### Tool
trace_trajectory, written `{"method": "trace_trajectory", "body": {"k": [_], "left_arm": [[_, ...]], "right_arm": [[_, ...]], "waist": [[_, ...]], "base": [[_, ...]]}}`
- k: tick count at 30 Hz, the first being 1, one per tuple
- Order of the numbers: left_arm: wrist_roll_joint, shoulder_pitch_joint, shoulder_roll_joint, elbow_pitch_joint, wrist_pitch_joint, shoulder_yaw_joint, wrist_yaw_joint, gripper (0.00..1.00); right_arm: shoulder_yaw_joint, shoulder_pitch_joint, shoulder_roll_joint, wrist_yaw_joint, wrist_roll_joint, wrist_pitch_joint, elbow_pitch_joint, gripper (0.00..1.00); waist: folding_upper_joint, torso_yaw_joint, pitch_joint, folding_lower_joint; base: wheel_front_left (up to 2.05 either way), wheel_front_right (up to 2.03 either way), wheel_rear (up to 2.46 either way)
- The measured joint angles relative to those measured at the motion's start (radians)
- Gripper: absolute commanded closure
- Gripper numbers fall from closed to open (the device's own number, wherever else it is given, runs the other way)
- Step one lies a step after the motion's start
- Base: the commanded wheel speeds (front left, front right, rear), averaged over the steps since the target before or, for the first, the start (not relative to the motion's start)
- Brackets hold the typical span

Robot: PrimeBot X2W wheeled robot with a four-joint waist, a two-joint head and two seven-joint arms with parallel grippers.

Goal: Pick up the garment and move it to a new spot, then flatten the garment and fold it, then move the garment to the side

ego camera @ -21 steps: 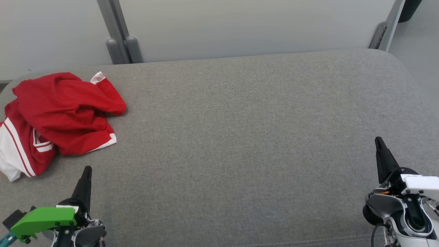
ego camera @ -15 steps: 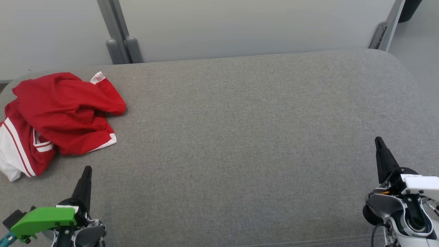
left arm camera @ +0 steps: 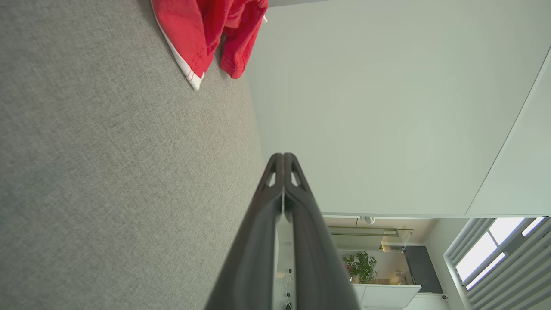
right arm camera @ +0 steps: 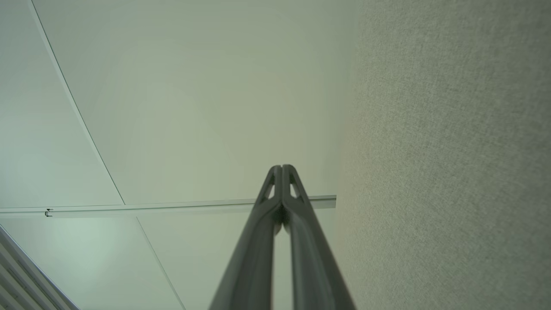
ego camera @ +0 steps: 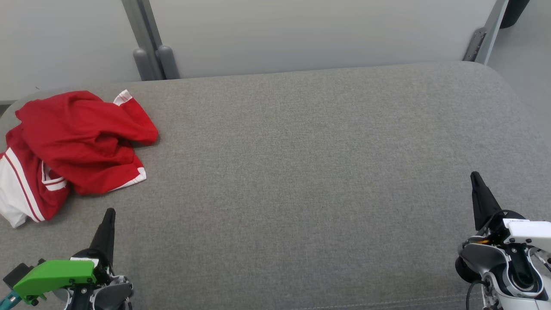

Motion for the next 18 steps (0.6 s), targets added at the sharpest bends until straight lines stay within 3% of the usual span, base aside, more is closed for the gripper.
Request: {"method": "trace_trajectory", "body": {"k": [18], "left_arm": [[0.000, 0.000, 0.000, 0.000, 0.000, 0.000, 0.000, 1.00]], "right_arm": [[0.000, 0.000, 0.000, 0.000, 0.000, 0.000, 0.000, 1.00]], "waist": [[0.0000, 0.000, 0.000, 0.0000]], "base": [[0.00, 0.00, 0.00]]}}
